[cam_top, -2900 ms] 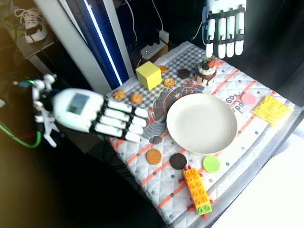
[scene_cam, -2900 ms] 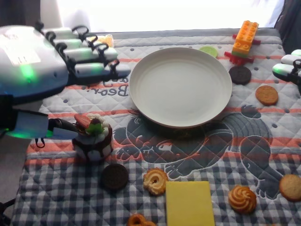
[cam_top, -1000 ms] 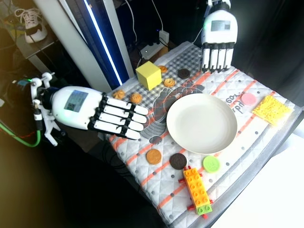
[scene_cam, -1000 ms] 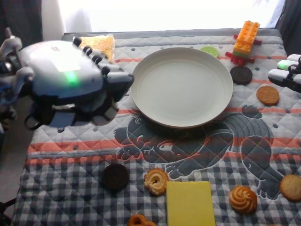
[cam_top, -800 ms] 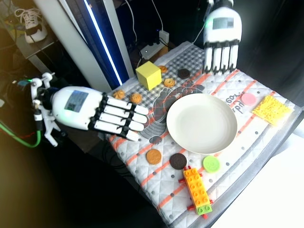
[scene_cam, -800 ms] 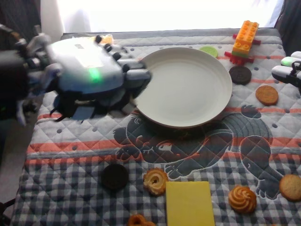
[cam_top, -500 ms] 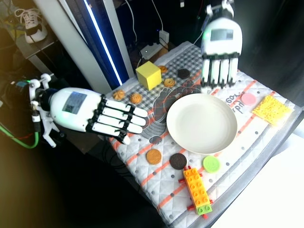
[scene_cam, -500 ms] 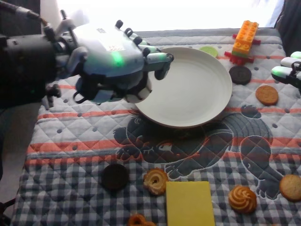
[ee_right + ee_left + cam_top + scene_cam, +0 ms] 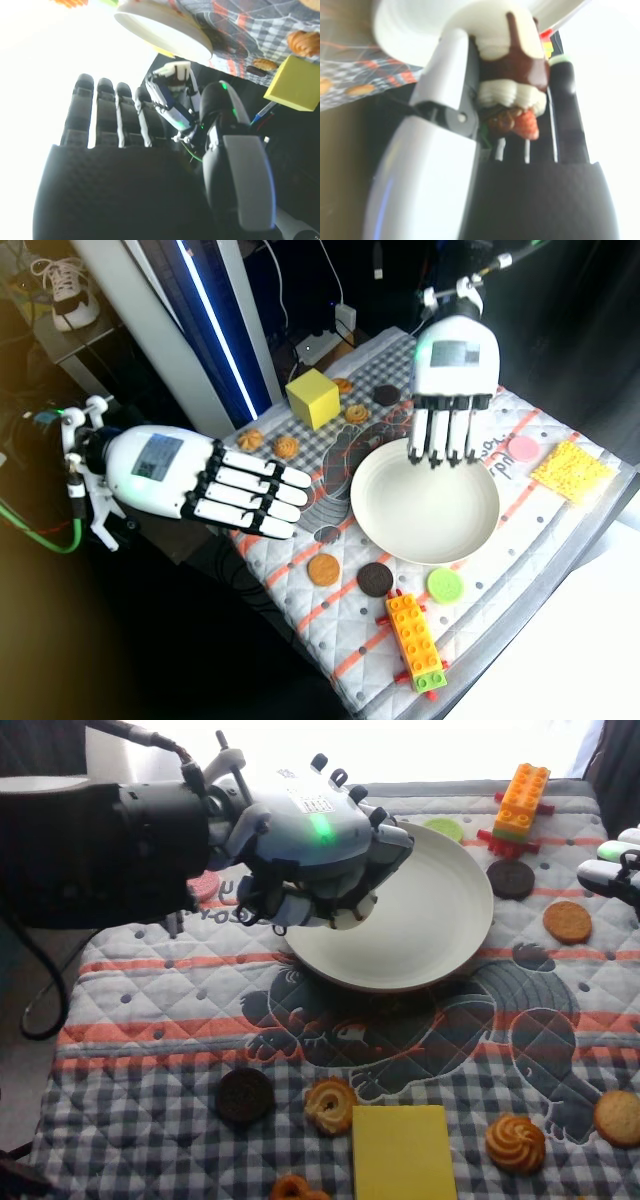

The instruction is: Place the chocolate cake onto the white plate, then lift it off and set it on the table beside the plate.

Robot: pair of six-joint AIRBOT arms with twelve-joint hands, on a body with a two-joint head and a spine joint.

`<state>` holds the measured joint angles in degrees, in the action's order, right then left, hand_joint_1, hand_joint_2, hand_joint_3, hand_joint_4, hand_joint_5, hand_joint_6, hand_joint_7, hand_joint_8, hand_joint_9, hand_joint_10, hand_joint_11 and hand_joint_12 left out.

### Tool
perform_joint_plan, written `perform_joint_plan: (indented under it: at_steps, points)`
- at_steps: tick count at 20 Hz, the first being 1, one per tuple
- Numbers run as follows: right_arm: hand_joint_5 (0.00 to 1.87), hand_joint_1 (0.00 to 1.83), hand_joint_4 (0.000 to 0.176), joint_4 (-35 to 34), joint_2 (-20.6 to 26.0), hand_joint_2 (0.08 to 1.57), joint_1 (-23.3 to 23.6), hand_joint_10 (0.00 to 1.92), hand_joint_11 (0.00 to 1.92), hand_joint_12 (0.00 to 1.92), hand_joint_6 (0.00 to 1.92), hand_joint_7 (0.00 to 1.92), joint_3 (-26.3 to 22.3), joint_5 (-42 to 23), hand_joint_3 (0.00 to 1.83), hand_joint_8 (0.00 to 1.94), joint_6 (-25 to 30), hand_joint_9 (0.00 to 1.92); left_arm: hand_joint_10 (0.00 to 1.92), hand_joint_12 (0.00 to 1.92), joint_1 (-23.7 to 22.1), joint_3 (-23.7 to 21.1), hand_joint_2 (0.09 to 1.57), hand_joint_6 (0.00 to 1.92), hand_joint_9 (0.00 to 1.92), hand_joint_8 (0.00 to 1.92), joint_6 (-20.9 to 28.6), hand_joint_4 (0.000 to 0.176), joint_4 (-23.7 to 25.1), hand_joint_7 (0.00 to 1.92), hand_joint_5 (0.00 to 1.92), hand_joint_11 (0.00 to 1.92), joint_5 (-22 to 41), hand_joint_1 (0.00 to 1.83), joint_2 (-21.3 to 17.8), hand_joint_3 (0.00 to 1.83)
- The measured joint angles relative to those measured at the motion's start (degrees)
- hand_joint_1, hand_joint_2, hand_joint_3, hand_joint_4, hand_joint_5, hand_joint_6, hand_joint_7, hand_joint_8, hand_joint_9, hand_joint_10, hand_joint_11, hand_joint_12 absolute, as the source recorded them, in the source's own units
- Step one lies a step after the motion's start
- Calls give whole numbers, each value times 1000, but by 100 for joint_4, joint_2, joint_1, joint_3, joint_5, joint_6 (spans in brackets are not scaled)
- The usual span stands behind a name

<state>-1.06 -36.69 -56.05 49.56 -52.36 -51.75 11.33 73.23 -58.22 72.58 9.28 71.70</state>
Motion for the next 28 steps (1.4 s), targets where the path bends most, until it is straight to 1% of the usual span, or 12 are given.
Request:
perform_joint_plan:
  at_steps: [6,9,10,12,13,15,18,20,22,24,27,28]
  points:
    - [0,472,0,0,0,1313,-22,0,2,12,0,0,13,9,3,0,0,0,1781,1921,120,72,1376,1749,578,1702,0,0,11,428,466,488,17,1248,350,2]
    - [0,448,0,0,0,1321,-22,0,0,15,0,0,13,4,6,0,0,0,1577,1921,155,170,1246,1532,209,1392,4,0,9,127,108,197,22,1235,470,0]
    - [0,502,0,-2,-2,1319,-24,0,0,22,0,0,13,0,3,0,0,0,889,1690,197,243,1224,1216,12,749,0,2,13,9,7,7,-2,1109,551,0]
    - [0,469,0,0,0,1323,-22,0,0,0,0,0,13,-2,4,0,0,0,483,1373,219,337,1201,916,0,231,-2,61,52,85,0,0,-87,1015,713,0]
    - [0,436,0,0,-2,1326,-24,0,0,0,0,0,13,-2,5,0,0,0,286,1220,219,348,1214,678,0,107,-2,58,72,58,0,0,-120,967,748,0]
    - [0,416,0,-4,0,1333,-24,0,0,0,0,0,13,2,7,0,0,0,172,1049,219,350,1186,399,6,23,-2,65,160,51,14,0,-127,928,802,0]
    - [0,378,6,0,-2,1319,-24,0,0,0,0,0,13,-4,0,0,0,0,0,84,232,317,1099,6,0,0,-2,133,160,0,0,0,-107,844,719,0]
    - [0,386,3,-2,0,1312,-42,0,21,10,0,0,15,-7,0,0,0,0,0,2,229,264,1031,0,0,0,-4,174,-133,0,0,0,-83,853,544,0]
    - [0,410,3,0,-2,1295,-48,0,66,39,0,0,13,13,0,0,0,0,0,0,162,166,1034,0,0,0,-9,173,-540,0,0,0,-85,879,317,0]
    - [0,493,0,-2,-2,1264,-48,0,2,786,0,0,13,-7,10,0,0,0,0,0,66,50,1045,0,0,0,-9,175,-1014,0,0,0,2,848,90,0]
    - [0,457,38,13,0,1213,-59,0,0,804,0,0,15,2,0,0,94,0,0,0,-9,-153,1096,0,0,0,-15,123,-1233,0,0,0,330,873,-271,8]
    - [0,481,38,72,-2,1214,-59,0,0,329,0,0,44,4,0,0,164,0,0,0,-28,-234,1060,0,0,0,-15,135,-1233,0,0,0,387,959,-385,0]
